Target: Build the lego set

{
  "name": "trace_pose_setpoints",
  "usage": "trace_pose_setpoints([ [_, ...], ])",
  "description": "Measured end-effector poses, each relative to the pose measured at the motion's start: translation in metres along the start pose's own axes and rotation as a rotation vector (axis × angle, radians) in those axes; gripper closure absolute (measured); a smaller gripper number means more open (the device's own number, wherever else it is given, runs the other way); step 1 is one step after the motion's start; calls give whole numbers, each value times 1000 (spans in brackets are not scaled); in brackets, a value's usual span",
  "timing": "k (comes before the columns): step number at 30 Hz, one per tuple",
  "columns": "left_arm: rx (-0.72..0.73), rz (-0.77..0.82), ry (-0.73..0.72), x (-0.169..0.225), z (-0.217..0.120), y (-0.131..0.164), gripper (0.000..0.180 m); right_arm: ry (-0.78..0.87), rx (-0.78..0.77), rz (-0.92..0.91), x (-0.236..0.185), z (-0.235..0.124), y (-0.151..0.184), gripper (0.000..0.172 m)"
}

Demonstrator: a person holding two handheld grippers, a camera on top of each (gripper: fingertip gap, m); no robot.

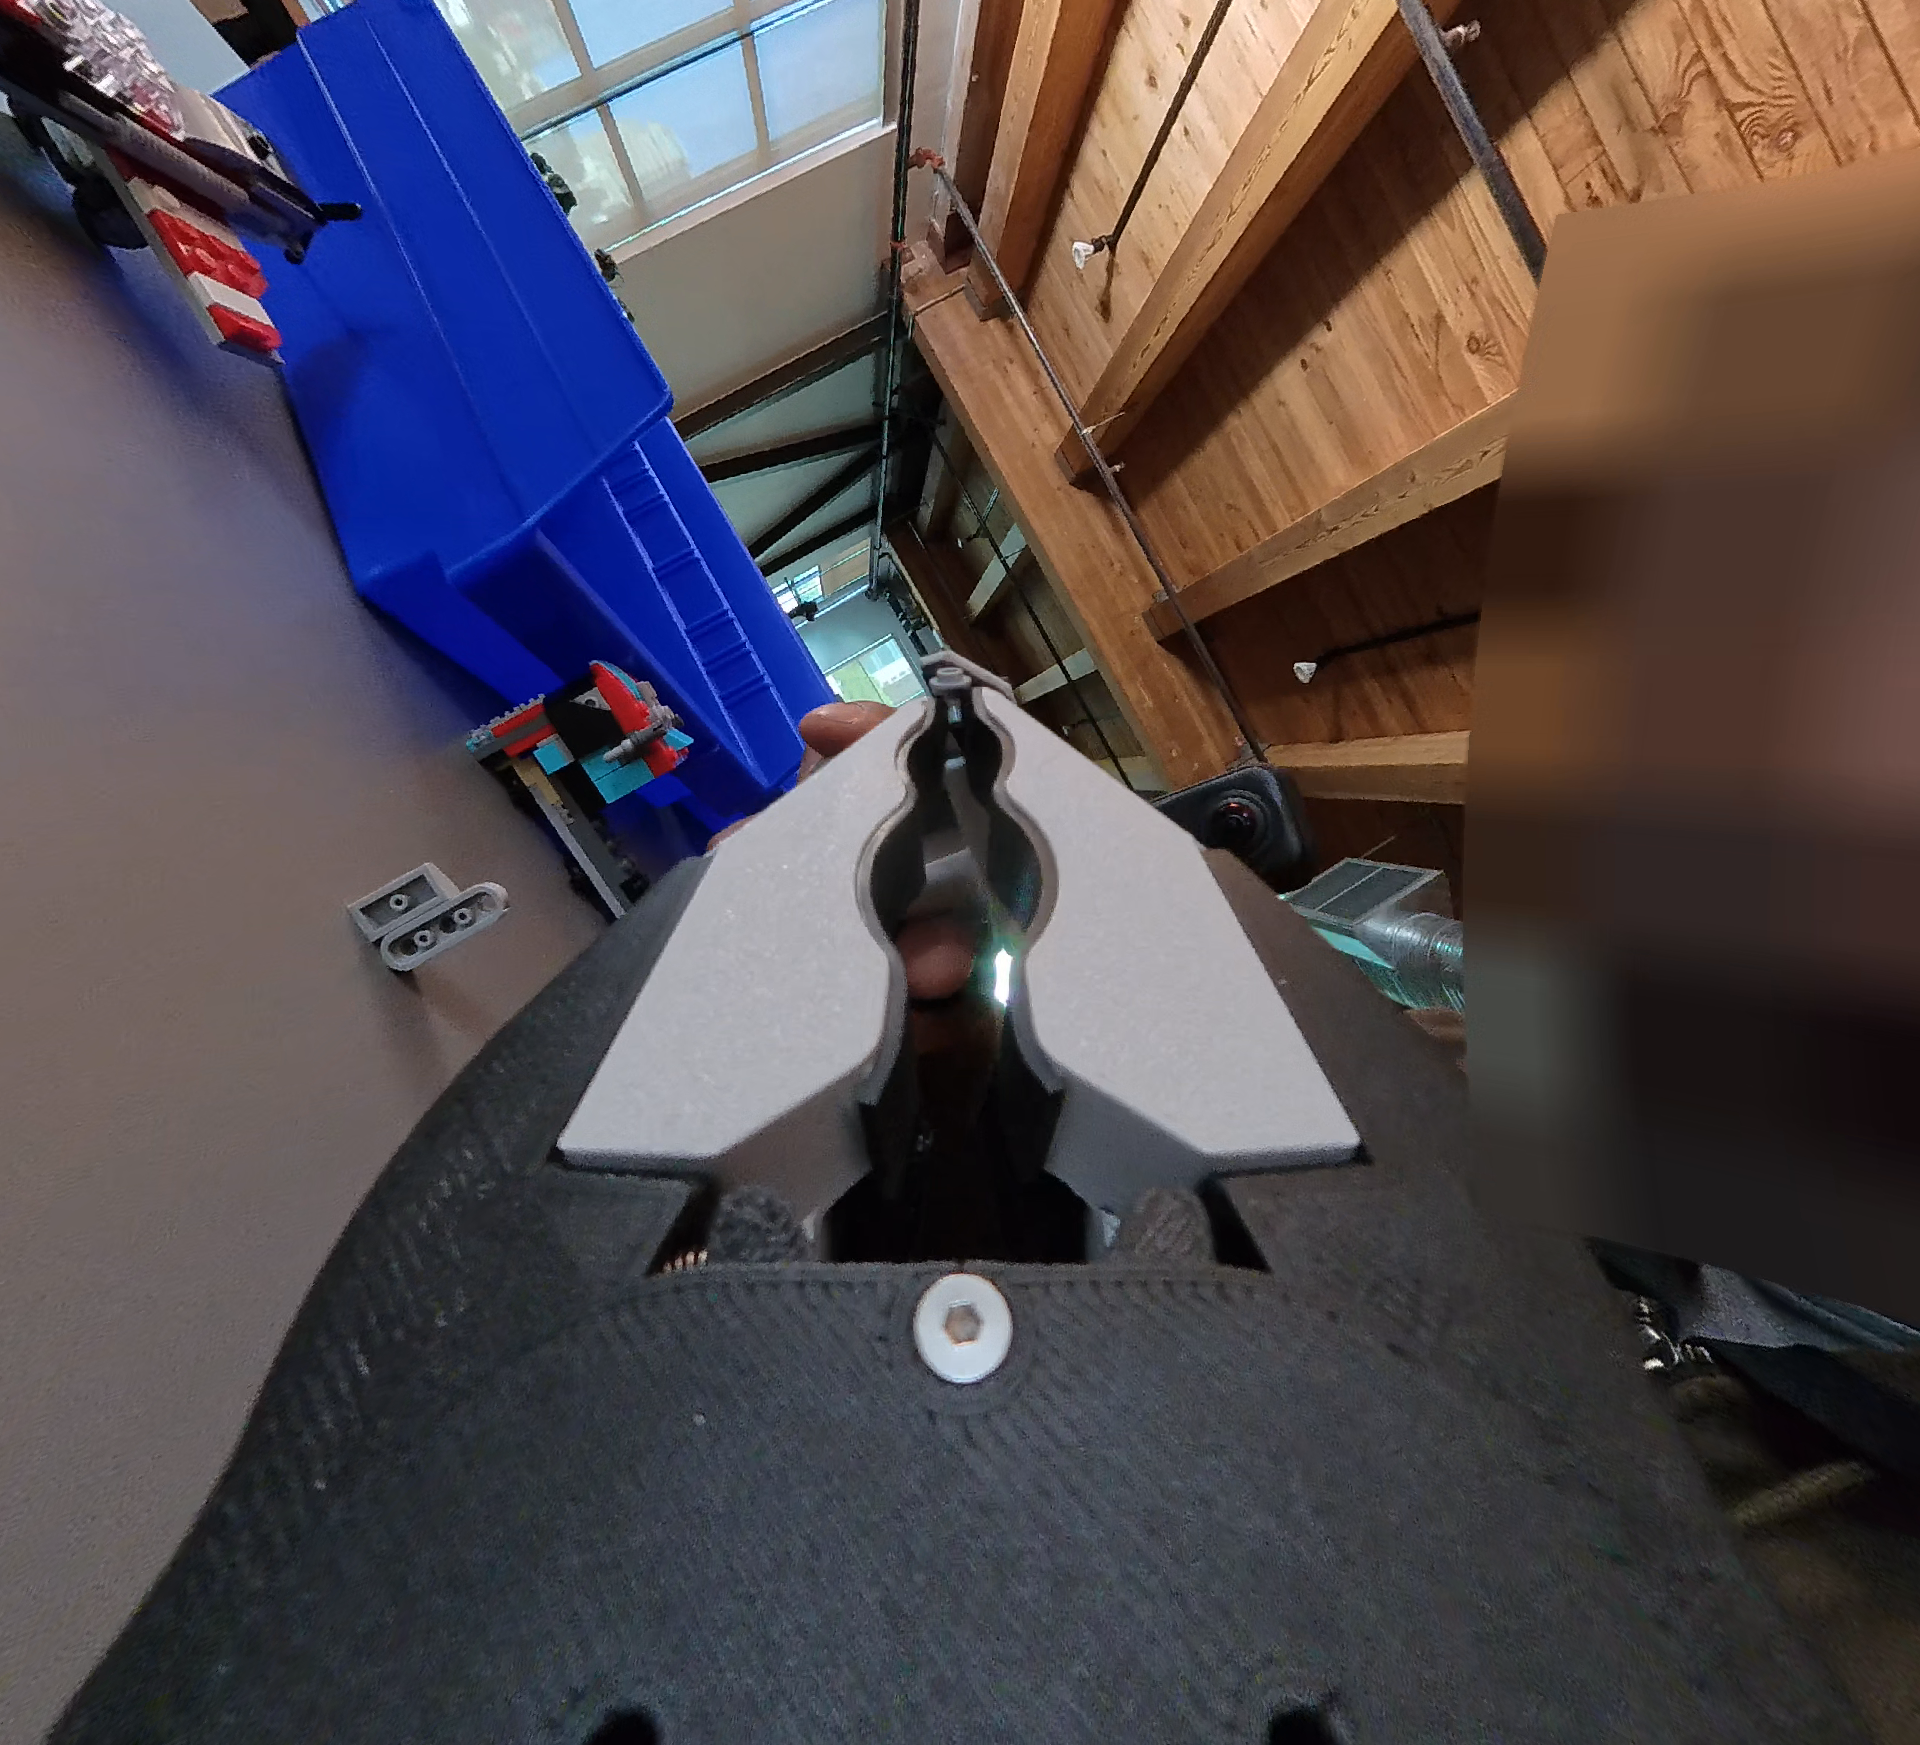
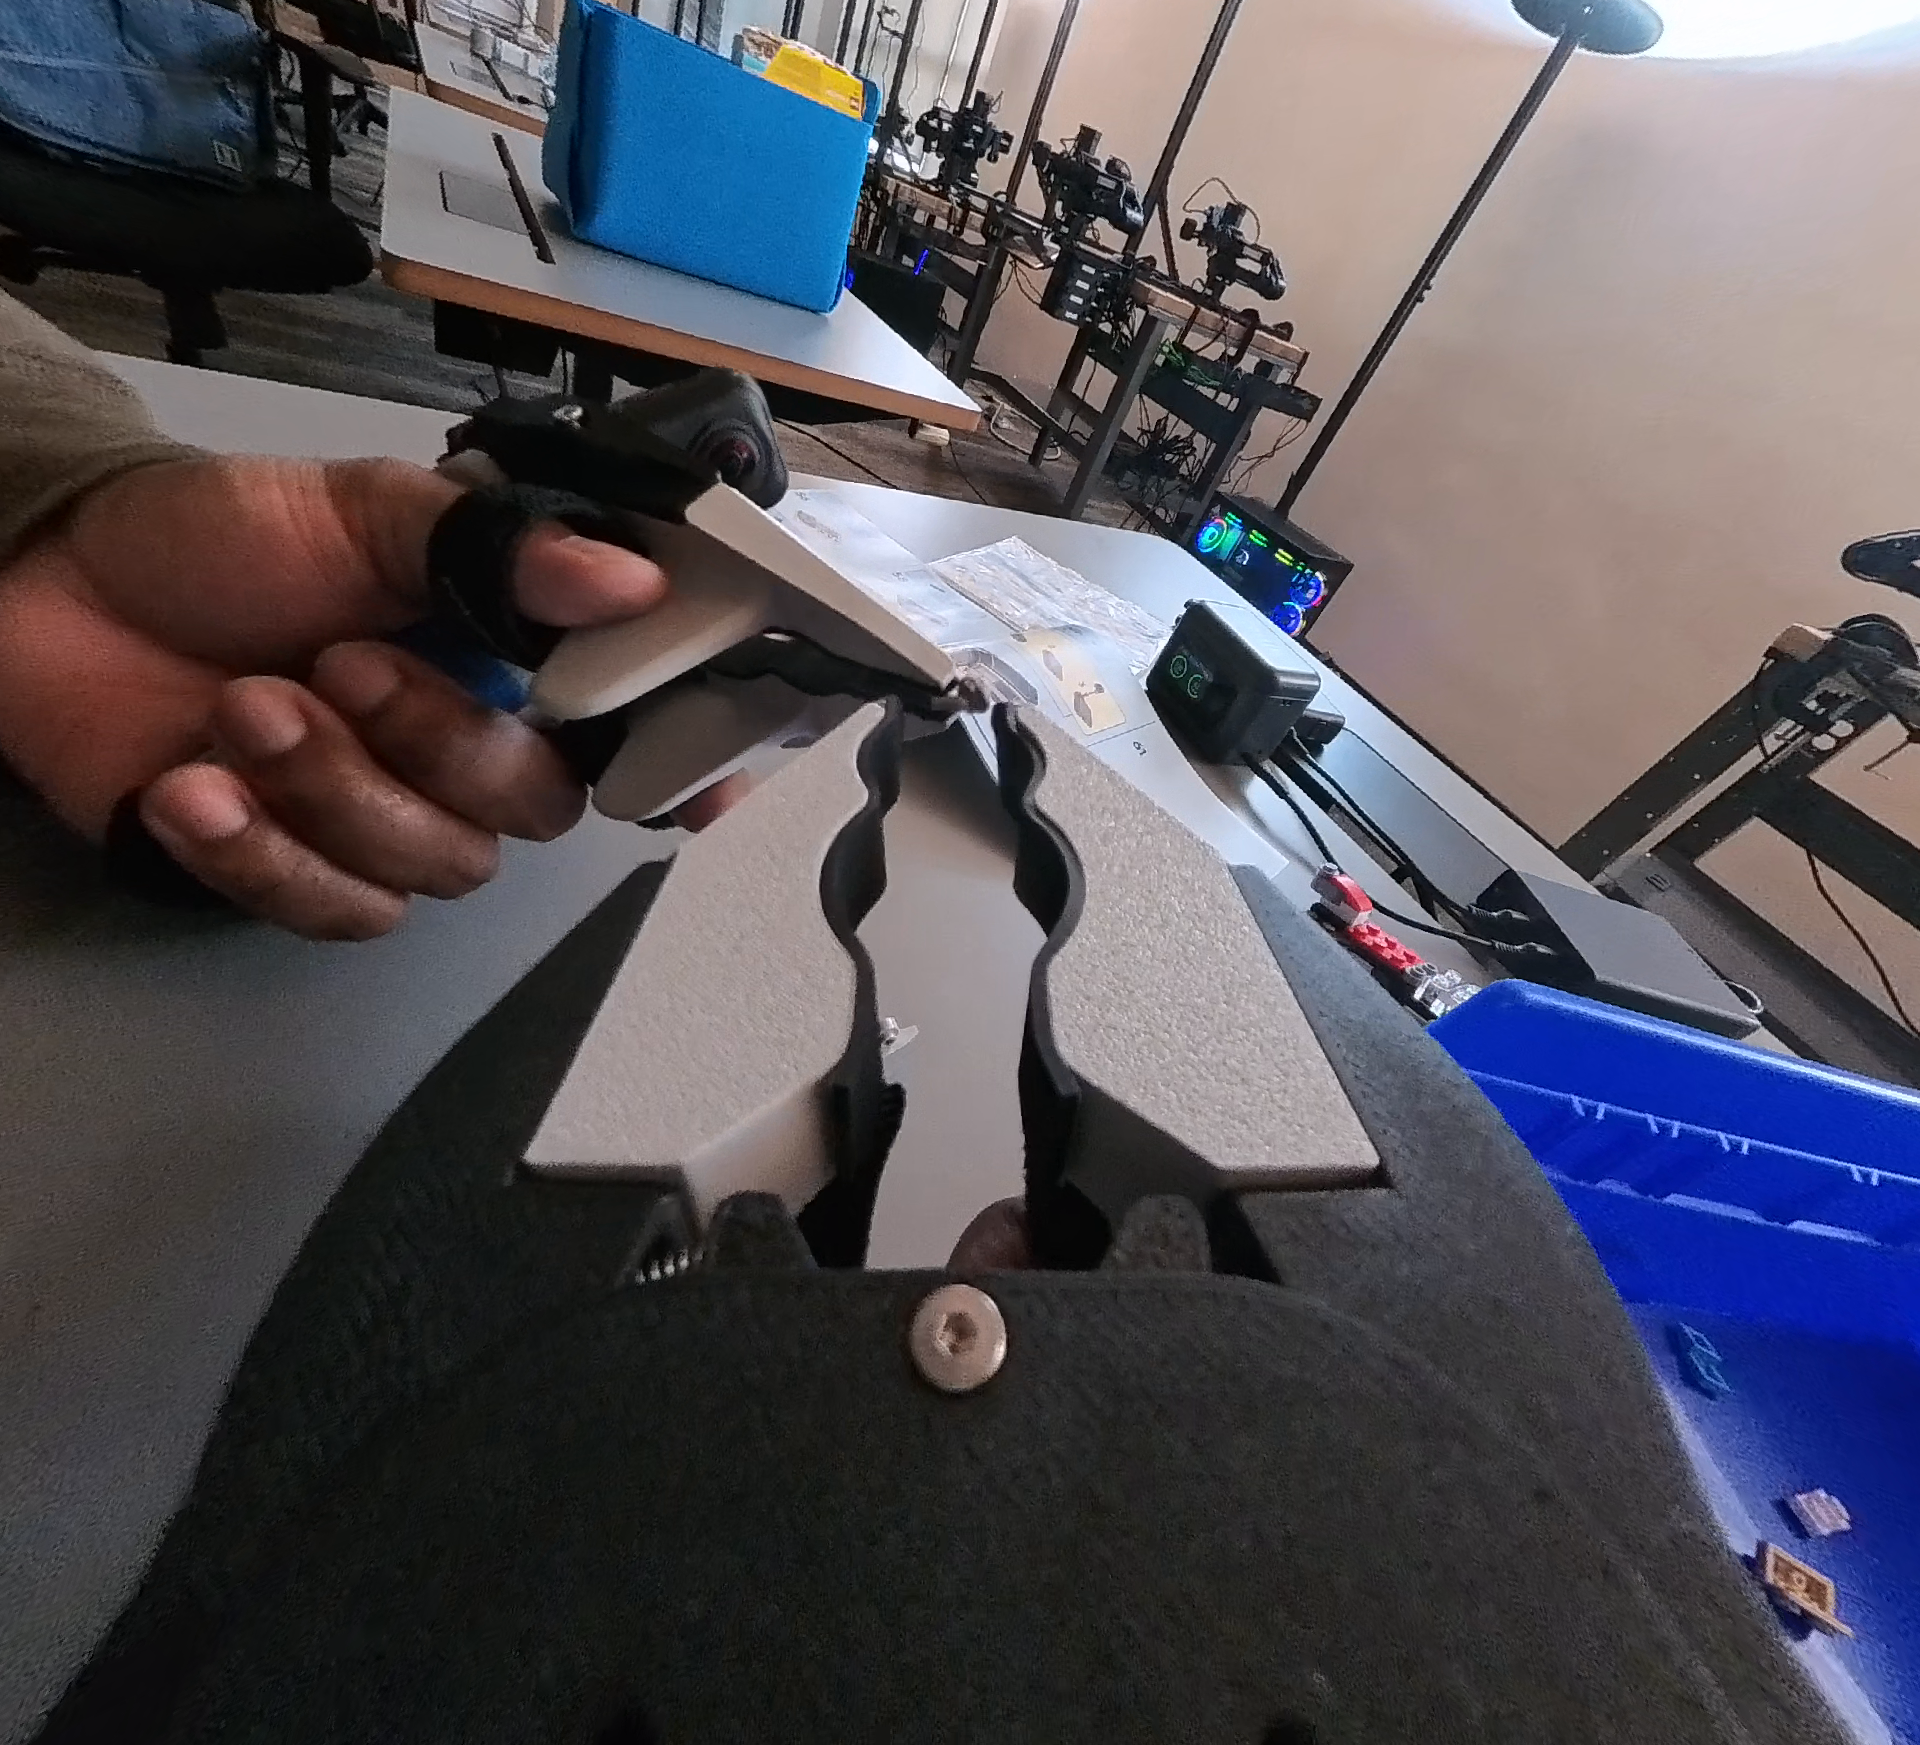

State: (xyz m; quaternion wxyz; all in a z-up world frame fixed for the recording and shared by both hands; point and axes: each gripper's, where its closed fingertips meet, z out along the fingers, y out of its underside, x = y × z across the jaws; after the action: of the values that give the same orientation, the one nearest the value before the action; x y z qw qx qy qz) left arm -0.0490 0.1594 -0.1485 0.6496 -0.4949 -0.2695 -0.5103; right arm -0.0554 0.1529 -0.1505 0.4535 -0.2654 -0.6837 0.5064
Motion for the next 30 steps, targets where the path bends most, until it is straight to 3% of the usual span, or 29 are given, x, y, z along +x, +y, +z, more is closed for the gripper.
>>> trace_pose_setpoints([
  [30, -206, 88, -42, -1, 1, 17, 177, -132, 0, -33, -9, -9, 5, 157],
])
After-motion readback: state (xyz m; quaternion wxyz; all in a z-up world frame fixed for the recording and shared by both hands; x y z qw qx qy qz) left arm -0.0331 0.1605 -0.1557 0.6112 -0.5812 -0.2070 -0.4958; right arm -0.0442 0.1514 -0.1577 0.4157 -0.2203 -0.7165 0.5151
